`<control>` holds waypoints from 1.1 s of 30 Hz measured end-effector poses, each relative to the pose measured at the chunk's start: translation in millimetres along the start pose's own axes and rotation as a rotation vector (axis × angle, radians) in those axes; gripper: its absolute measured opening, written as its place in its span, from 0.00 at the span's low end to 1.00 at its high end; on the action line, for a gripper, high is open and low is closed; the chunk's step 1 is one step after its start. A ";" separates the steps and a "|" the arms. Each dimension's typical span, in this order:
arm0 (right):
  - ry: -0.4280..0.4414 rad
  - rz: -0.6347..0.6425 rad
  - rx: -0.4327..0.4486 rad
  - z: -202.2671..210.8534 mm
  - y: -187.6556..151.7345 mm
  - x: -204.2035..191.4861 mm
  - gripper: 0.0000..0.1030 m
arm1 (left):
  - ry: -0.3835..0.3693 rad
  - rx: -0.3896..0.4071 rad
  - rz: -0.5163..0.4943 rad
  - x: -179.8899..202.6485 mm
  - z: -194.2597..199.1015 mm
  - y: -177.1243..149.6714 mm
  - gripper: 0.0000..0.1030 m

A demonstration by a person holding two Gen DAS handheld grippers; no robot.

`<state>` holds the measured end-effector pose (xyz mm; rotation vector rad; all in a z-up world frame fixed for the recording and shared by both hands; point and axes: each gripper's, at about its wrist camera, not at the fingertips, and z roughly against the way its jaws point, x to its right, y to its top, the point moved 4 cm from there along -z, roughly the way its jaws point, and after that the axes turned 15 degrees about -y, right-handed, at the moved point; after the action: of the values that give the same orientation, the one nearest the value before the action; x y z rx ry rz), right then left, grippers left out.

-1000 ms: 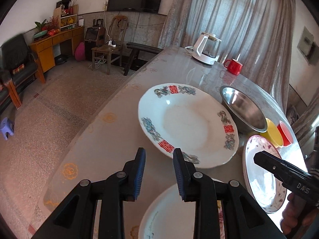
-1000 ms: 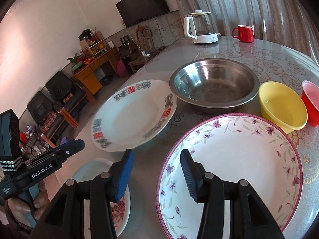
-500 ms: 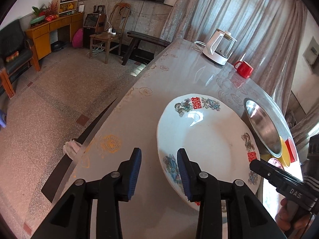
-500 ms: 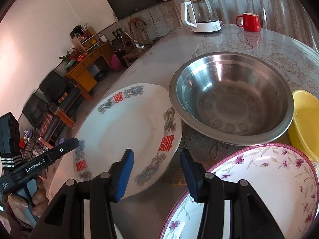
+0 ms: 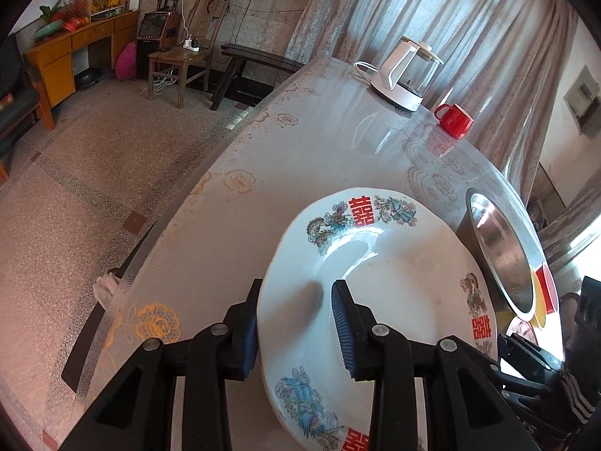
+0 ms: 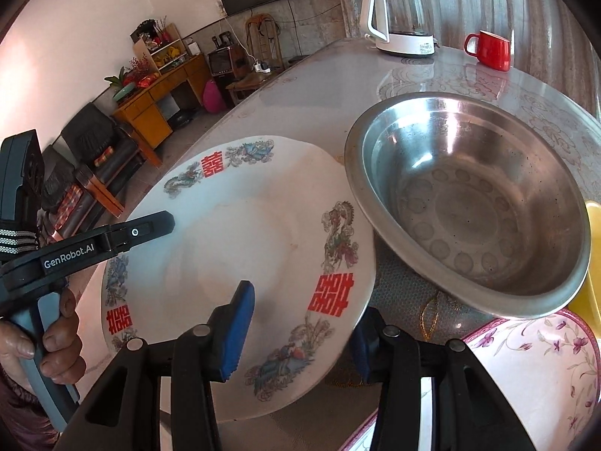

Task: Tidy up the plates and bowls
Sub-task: 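Grasp the double-happiness plate rim with both tools and lift it, then carry the double-happiness plate and lower it onto the purple-flowered plate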

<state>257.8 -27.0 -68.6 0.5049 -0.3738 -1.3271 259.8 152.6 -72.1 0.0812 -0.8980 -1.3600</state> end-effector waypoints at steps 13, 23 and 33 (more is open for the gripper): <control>-0.049 0.027 0.002 4.3 -2.1 10.7 0.38 | 0.014 -0.036 -0.068 3.7 -2.1 -8.6 0.33; -0.027 0.029 0.064 20.6 -4.0 7.5 0.34 | -0.009 -0.001 -0.089 11.8 24.0 -17.8 0.32; 0.020 -0.001 0.066 32.7 -15.6 12.2 0.33 | -0.005 0.001 -0.142 21.7 35.1 -37.8 0.29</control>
<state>230.1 -45.9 -50.1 0.5727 -0.4020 -1.3130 207.3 139.5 -57.7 0.1447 -0.9108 -1.4918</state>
